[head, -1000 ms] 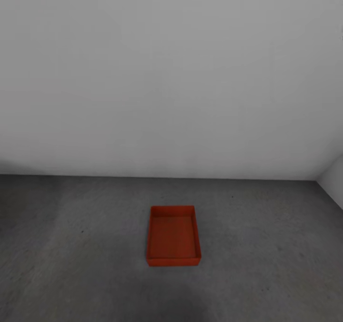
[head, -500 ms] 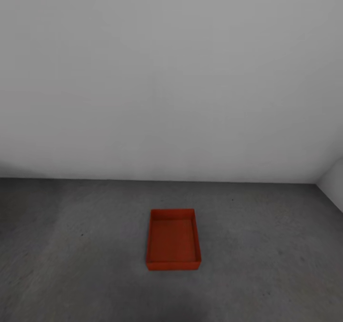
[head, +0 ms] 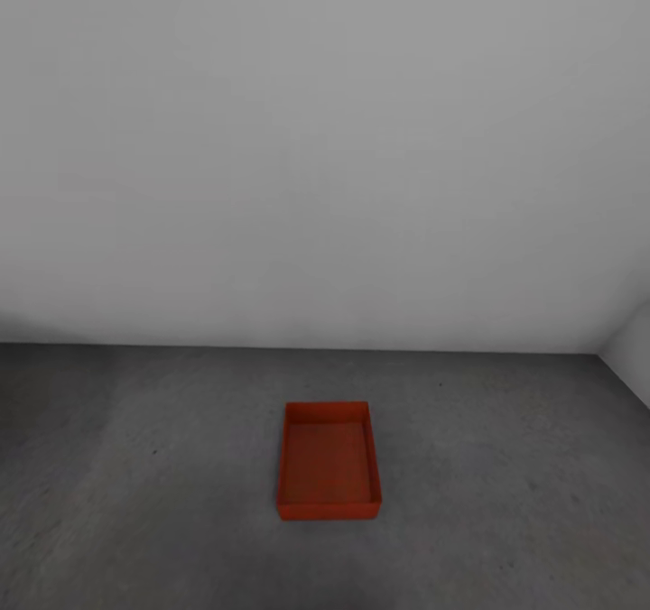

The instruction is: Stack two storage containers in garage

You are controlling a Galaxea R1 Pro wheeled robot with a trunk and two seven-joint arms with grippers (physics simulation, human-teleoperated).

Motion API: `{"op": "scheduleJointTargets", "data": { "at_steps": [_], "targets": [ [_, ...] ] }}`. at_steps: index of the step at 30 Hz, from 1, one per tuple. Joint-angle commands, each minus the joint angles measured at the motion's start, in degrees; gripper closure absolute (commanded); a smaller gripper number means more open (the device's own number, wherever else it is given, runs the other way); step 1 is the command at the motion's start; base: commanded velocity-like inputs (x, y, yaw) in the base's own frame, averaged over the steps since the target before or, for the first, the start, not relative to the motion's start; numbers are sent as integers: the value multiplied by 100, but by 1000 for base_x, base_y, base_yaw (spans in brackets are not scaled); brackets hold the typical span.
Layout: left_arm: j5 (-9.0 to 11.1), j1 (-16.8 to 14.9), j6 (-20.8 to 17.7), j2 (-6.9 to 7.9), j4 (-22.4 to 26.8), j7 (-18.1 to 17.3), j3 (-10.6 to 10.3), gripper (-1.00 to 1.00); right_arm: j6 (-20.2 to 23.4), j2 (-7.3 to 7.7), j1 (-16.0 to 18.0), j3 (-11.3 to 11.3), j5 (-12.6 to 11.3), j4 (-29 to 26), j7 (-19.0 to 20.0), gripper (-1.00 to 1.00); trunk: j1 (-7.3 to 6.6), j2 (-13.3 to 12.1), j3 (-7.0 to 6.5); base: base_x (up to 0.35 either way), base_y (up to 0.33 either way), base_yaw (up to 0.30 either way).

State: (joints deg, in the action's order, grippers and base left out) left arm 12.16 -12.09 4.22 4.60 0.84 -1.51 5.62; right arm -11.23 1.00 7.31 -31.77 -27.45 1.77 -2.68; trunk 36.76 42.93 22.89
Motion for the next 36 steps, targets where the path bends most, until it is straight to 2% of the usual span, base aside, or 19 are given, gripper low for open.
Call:
{"op": "scheduleJointTargets", "data": {
  "at_steps": [1, 36],
  "targets": [
    [5, -4, 17, 2, -6, -16, 44, -100, -28, -3, 6, -48, -45, 16, 1, -100, 1, 5, -4, 0, 0, 0],
    [6, -4, 17, 4, -5, -16, 44, -100, -29, -13, 7, -53, 3, 16, 5, -100, 1, 5, -326, 0, 0, 0]
  ]
}}
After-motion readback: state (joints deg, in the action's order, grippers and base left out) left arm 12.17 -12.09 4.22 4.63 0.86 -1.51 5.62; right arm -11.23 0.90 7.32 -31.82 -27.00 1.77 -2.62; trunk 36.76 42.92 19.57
